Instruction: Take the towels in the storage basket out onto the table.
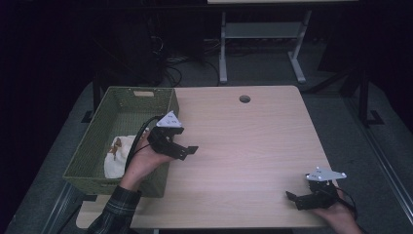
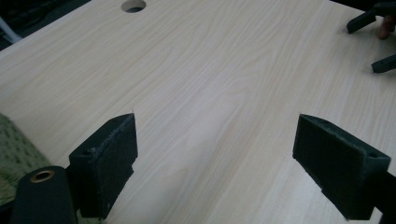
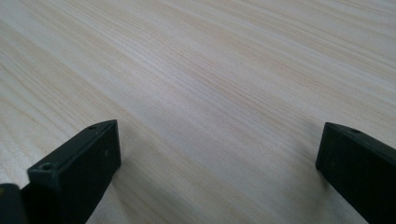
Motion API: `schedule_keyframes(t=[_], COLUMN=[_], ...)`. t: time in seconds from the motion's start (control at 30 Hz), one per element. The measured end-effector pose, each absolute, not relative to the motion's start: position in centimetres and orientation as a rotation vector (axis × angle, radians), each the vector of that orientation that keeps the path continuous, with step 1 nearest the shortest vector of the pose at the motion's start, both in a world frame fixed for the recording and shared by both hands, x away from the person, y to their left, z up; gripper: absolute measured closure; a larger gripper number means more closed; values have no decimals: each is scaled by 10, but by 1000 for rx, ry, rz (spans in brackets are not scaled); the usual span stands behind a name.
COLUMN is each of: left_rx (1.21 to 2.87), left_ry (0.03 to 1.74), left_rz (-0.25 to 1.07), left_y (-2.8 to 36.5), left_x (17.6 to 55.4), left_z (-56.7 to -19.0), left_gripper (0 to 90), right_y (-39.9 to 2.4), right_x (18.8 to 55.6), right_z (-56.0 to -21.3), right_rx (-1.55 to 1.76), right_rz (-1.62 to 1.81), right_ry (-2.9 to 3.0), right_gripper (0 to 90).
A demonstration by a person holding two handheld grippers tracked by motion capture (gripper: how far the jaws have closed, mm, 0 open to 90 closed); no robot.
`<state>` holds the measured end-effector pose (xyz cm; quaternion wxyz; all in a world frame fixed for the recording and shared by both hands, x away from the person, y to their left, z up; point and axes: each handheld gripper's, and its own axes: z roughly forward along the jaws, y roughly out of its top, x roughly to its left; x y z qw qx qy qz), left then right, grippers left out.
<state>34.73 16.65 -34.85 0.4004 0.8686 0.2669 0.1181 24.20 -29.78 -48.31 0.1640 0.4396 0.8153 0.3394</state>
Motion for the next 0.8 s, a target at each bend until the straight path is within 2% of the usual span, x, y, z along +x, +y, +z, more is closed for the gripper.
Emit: schedule_keyframes(t=[0.8], left_rx=[2157], left_ry=[784], left_rz=[370], left_y=[221], left_x=[355], left_z=[-335], left_gripper=[133], right_y=[-298], right_x=[242], right_z=[-483], right_rx=[1254], right_rz=[968], right_ry=[2324], right_gripper=[0])
